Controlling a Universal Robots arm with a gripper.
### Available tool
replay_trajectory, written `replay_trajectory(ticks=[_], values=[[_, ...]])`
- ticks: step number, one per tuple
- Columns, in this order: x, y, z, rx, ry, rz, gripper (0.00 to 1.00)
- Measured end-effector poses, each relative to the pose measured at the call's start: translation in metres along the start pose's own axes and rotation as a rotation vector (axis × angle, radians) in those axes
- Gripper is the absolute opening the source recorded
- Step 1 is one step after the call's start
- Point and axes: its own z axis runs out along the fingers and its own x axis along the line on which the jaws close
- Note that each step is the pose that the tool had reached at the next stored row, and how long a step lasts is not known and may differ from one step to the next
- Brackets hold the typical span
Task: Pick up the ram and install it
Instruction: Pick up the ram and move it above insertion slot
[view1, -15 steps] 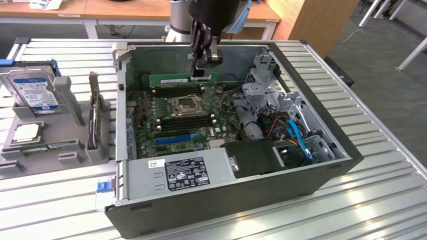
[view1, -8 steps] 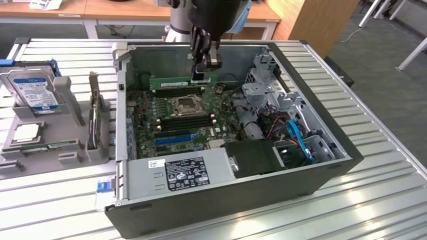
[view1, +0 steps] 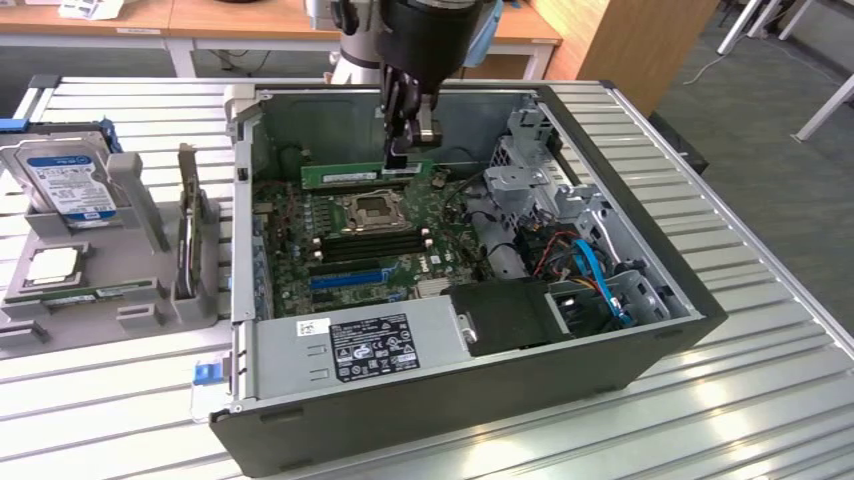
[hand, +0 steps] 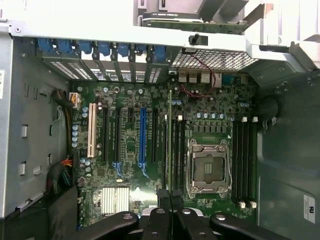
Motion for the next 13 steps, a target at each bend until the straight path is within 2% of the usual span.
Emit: replay_trajectory(ticks=[9, 13], values=[[0.001, -0.0004, 0.0094, 0.007, 0.0001, -0.001, 0.11], [0.0011, -0.0004, 0.0105, 0.0072, 0.0008, -0.001, 0.11]])
